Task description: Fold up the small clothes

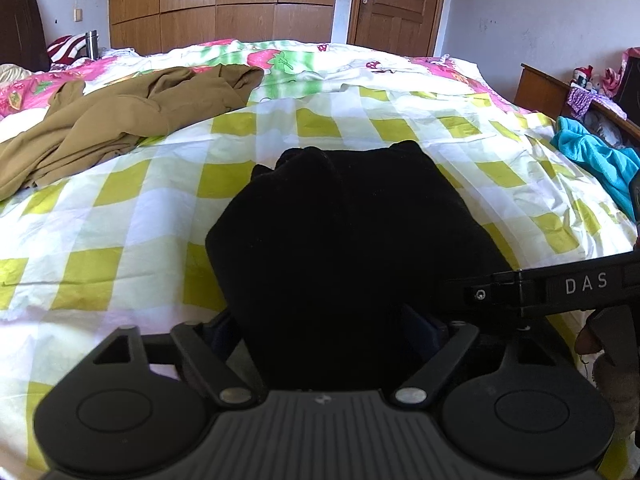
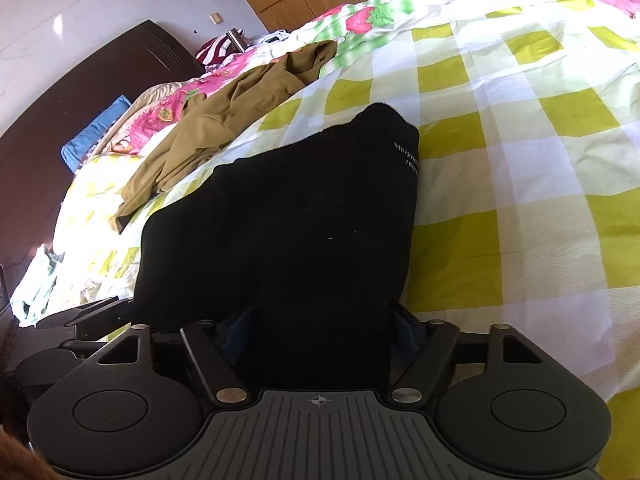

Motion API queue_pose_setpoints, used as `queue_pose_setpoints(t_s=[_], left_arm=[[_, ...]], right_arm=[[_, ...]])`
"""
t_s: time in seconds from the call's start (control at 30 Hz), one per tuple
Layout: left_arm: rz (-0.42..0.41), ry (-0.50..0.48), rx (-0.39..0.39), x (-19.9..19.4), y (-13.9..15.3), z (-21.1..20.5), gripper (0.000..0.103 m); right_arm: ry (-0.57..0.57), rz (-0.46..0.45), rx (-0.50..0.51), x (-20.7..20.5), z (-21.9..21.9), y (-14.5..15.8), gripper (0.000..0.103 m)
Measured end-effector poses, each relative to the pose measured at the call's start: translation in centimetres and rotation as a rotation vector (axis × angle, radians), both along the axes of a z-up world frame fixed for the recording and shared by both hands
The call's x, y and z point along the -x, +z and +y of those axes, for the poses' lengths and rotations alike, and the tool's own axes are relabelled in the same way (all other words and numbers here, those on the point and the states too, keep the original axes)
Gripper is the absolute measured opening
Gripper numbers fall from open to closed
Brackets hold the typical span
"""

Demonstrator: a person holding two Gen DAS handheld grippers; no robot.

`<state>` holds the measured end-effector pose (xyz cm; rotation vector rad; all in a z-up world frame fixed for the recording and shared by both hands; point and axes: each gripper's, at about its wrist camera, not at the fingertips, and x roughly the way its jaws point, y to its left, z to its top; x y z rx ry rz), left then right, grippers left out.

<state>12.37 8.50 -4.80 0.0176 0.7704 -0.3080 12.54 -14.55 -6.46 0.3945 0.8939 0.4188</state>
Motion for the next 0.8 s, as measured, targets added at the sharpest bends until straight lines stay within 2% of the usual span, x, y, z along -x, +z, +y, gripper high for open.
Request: queue_pose_setpoints(t_s=[0.03,0.1,0.13,0.17,0.27,0.33,0.43,0.5,0.57,0.63,0.7,0.8], left_arm=[[0.008,0.023,0.002,-0.3,-0.4,0.4,0.103],[0.068,0.054,0.077,-1.0,-0.9,1.3,0.103],[0.082,0.054,0.105,-1.0,-0.7,1.4,0.099],[0.084,0.035,0.129,-0.7,-0.3,1.0,0.091],[0.044,-0.01,0.063,0.4,1.2,-1.2,0.08],[0.048,-0.032,0.07,0.5,2.1,-2.7,0.067],[0.036,-0.078,0.1,0.4,3.4,-5.4,0.06],[0.019,-0.14,0.15,0.1,4.4,-8.1,0.051],[0.0,-0.207,0.189,-0.5,5.5,-11.8,0.051],[-0.044,-0.261,0.151,-0.9,6.2,-16.0,0.051],[-0.03,-0.306,0.134,-1.7,5.9,-19.4,0.051],[0.006,-0.313,0.086,-2.4,4.7,-22.4,0.051]], right_arm=[[-0.005,0.0,-0.01,-0.2,0.1,-0.3,0.083],[-0.012,-0.001,-0.008,-0.1,0.4,-0.3,0.08],[-0.017,0.005,-0.019,-0.1,0.2,0.0,0.074],[-0.022,0.012,-0.034,0.0,-0.2,0.2,0.064],[-0.027,0.023,-0.087,0.6,-2.0,1.1,0.05],[-0.034,0.004,-0.07,1.5,-3.1,2.0,0.048],[-0.066,-0.018,-0.062,2.8,-6.1,3.6,0.047],[-0.099,-0.042,-0.051,3.6,-8.8,4.9,0.046],[-0.129,-0.058,-0.047,4.0,-11.9,6.2,0.045],[-0.156,-0.085,0.007,4.2,-14.6,7.1,0.045],[-0.212,-0.074,0.052,4.2,-17.9,7.1,0.045],[-0.275,-0.037,0.071,4.5,-22.2,6.6,0.045]])
